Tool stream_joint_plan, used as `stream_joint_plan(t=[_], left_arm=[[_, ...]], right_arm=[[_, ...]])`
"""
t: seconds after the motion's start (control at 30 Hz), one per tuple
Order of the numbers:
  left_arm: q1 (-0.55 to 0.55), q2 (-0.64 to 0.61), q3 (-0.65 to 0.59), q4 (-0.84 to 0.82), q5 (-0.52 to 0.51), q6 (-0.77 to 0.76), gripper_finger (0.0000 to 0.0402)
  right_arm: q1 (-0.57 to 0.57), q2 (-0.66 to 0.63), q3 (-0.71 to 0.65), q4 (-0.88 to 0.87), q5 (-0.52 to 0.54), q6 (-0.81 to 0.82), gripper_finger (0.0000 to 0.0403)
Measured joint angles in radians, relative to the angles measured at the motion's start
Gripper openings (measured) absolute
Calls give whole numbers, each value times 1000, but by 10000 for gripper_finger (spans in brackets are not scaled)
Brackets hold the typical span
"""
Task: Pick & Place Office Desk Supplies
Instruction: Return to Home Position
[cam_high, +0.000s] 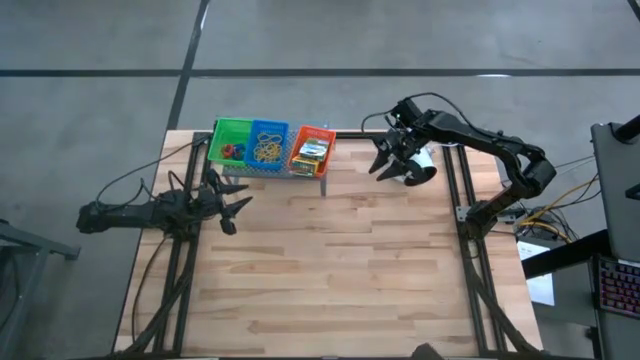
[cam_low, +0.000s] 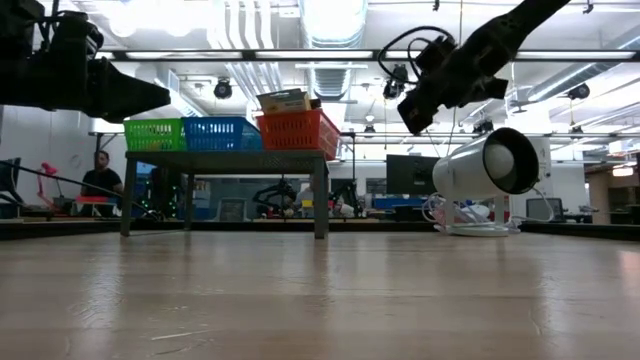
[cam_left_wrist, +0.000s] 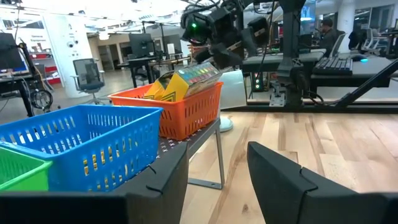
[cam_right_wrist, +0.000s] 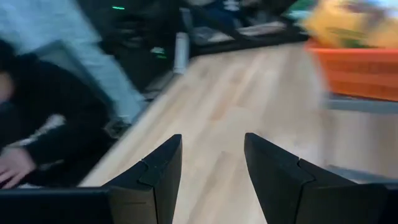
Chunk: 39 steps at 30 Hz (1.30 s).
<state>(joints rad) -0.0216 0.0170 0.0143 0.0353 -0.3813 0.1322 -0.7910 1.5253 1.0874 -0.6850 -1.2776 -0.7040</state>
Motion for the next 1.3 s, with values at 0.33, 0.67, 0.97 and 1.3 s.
stream_joint_plan(t=[0.33, 0.67, 0.97, 1.3], left_arm=[[0, 0, 0, 0, 1, 0, 168], [0, 0, 0, -1, 3, 0, 169], [1, 0, 0, -2, 2, 0, 169], [1, 1, 0, -2, 0, 0, 168]], right_arm=[[257, -10, -110, 9, -121, -195, 171], [589, -12, -153, 784, 392, 524, 171], [749, -83, -159, 753, 430, 517, 171], [962, -487, -464, 879, 1004, 625, 171]])
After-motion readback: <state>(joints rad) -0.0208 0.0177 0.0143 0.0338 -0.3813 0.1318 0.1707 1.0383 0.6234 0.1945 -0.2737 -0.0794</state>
